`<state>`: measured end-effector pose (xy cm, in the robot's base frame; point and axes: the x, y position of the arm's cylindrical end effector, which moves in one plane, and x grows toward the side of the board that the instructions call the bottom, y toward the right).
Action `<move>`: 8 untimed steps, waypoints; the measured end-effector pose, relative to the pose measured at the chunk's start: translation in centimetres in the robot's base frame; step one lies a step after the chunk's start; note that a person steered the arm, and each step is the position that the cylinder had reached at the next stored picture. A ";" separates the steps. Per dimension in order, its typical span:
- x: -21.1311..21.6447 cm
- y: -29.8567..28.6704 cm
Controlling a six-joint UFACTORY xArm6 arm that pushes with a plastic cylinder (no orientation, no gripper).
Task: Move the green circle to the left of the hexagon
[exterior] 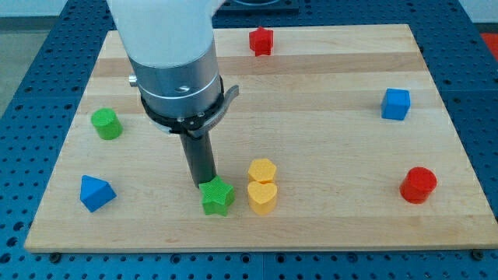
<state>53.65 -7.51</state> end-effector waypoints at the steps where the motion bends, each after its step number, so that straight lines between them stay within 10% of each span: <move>1: -0.4 0.1; 8: -3.8 -18.1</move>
<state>49.82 -25.63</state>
